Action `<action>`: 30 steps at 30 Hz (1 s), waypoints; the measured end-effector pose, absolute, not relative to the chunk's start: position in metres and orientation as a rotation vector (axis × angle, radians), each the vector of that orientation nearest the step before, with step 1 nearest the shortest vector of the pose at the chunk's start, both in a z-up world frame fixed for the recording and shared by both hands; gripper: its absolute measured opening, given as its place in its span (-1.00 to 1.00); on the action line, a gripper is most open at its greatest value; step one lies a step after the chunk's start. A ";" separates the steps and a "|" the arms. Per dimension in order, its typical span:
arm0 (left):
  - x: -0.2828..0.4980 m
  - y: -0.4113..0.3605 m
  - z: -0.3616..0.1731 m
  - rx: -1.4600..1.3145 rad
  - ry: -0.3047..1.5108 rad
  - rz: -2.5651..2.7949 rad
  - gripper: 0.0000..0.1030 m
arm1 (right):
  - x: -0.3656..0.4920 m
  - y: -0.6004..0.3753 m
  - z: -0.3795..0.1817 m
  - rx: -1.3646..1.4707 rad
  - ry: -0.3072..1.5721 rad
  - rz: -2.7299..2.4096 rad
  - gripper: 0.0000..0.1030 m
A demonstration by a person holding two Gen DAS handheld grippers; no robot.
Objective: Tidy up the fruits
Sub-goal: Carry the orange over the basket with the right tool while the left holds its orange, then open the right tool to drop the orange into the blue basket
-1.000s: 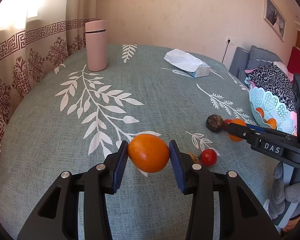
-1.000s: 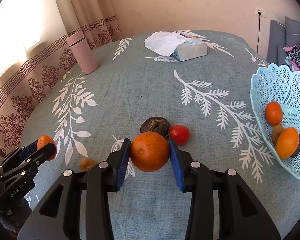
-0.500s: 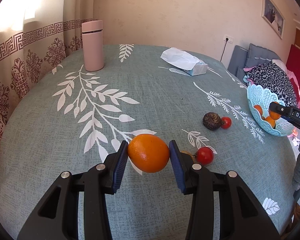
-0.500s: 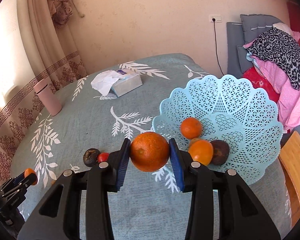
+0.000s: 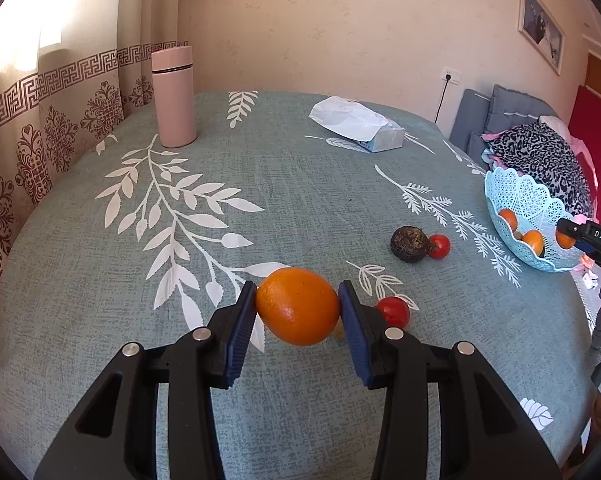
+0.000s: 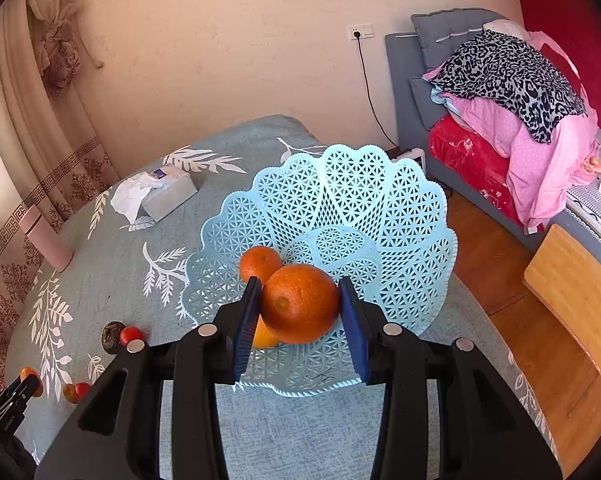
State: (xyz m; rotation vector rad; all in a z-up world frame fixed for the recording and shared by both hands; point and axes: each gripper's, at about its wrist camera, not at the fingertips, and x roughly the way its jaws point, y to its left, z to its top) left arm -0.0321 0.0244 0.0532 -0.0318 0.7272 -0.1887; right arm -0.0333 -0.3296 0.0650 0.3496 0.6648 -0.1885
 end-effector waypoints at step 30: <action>-0.010 -0.111 0.092 0.127 0.647 -0.437 -0.18 | -0.081 -0.354 0.073 0.265 0.324 -0.491 0.54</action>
